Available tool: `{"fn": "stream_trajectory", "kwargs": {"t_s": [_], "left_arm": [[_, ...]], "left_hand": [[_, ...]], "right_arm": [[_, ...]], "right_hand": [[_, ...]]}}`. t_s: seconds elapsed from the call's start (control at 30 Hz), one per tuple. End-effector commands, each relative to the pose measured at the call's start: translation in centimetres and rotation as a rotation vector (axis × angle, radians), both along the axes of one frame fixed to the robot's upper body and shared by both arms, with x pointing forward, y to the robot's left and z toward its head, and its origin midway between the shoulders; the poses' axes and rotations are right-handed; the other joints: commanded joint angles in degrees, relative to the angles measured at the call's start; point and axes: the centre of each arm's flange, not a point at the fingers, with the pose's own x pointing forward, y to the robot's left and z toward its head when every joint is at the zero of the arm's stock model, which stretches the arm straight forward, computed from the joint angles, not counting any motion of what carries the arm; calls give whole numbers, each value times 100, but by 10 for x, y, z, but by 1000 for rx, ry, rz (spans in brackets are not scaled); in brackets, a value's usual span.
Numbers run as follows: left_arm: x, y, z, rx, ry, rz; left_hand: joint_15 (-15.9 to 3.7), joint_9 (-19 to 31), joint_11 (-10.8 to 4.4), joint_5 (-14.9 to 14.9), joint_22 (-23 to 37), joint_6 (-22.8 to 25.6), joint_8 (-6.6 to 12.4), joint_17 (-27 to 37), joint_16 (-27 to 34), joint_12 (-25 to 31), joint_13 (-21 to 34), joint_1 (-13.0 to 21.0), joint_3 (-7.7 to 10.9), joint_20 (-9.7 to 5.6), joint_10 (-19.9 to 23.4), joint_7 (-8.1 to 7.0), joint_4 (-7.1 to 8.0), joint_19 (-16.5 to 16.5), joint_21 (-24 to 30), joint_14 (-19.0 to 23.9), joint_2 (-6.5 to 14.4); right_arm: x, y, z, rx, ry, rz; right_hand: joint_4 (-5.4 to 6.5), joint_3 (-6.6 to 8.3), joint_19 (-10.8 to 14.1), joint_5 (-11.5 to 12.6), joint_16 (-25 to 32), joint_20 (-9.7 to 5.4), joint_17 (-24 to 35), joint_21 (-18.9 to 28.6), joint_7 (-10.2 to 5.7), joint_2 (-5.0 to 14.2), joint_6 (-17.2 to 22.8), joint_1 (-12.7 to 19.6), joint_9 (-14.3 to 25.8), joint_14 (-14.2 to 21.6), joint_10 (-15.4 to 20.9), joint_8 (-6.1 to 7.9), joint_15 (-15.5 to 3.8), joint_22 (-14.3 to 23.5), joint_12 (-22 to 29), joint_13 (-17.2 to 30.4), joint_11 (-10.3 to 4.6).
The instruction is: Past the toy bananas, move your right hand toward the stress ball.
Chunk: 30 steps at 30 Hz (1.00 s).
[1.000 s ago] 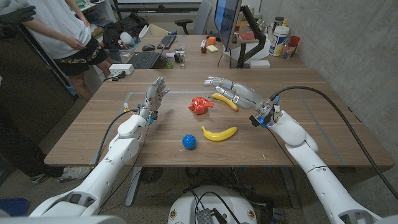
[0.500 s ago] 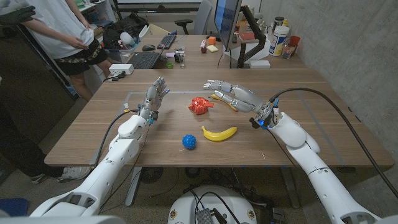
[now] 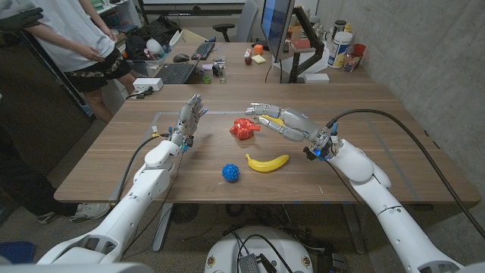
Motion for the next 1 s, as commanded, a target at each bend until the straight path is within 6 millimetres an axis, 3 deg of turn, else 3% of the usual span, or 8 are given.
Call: {"fn": "stream_trajectory", "kwargs": {"t_s": [0.03,1.0], "left_arm": [[0,-1,-1,0,3,1],[1,5,-4,0,9,1]], "left_hand": [[-103,24,-22,39,5,-16,-4,8,26,10,33,-12,-31,-241,-253,-41,1,-329,-10,-330,686],[-98,24,-22,41,5,-21,-6,8,24,11,33,-13,-42,-245,-250,-45,1,-331,-31,-332,685]], "right_arm": [[1,3,-6,-34,8,-12],[2,12,-11,-79,0,-43]], "right_hand": [[-46,-14,35,12,-22,-527,10,-8,-31,202,-22,76,18,-38,-35,-36,-358,15,-44,8,-12],[-69,-76,9,-29,-5,-476,36,-37,-71,214,-112,87,25,-106,-123,-67,-260,19,-103,12,39]]}}
